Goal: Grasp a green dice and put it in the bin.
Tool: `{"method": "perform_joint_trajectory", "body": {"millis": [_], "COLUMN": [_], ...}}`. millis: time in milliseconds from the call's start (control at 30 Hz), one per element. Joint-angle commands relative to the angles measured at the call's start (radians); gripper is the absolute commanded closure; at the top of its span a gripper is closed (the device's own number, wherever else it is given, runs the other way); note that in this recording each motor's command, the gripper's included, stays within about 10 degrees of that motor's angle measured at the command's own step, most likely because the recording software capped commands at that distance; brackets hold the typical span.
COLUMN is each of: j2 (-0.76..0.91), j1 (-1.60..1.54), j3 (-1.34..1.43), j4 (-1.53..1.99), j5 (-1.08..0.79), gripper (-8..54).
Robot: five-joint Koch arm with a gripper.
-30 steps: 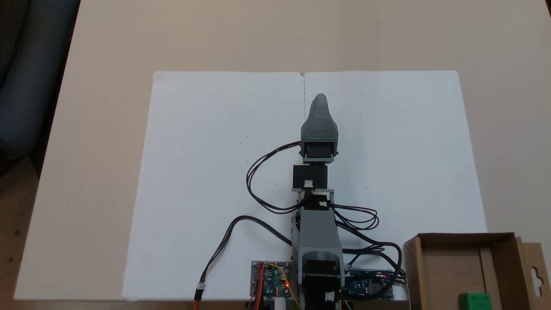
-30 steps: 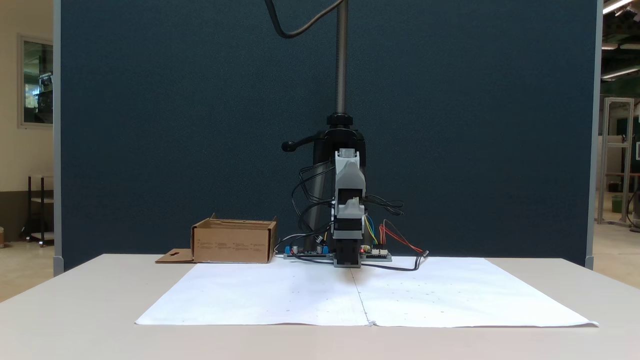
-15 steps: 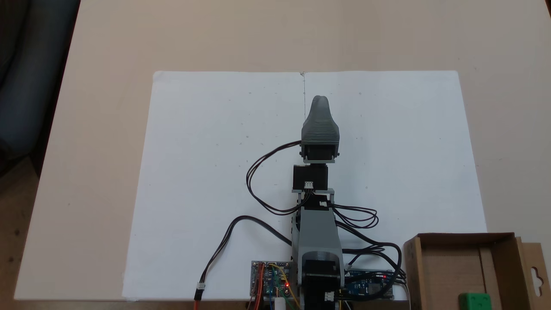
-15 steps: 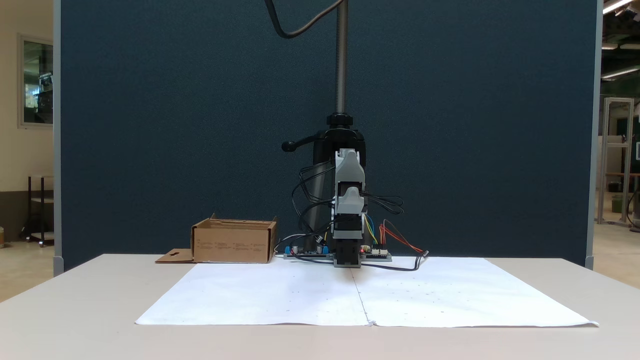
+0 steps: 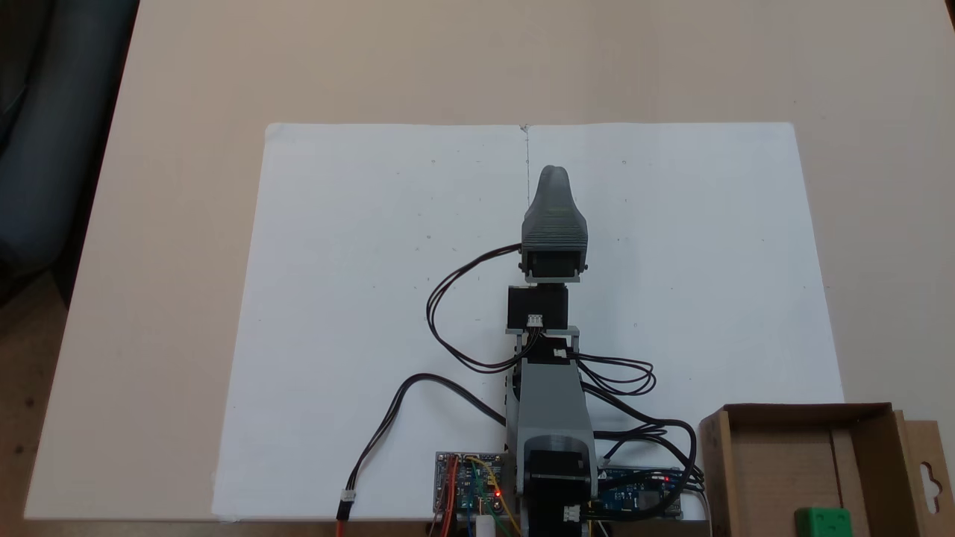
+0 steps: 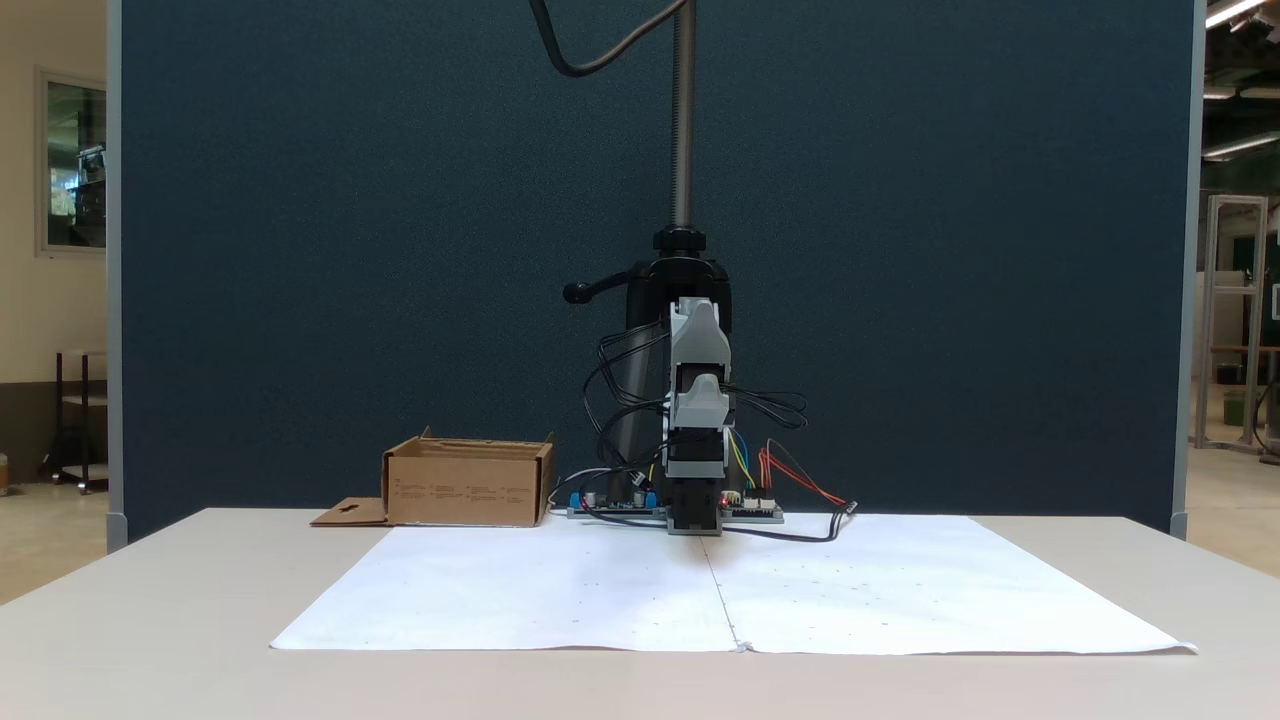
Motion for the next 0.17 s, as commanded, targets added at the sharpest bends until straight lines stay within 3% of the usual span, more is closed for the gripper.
{"method": "perform_joint_trajectory", "body": {"millis": [0, 133], "j2": [0.11, 0.11], "j1": [0.008, 0.008], "j3": [0.066, 0.066], "j4": [-0.083, -0.083], "j5": [-0.025, -0.025], "gripper": [0.4, 0.4]}}
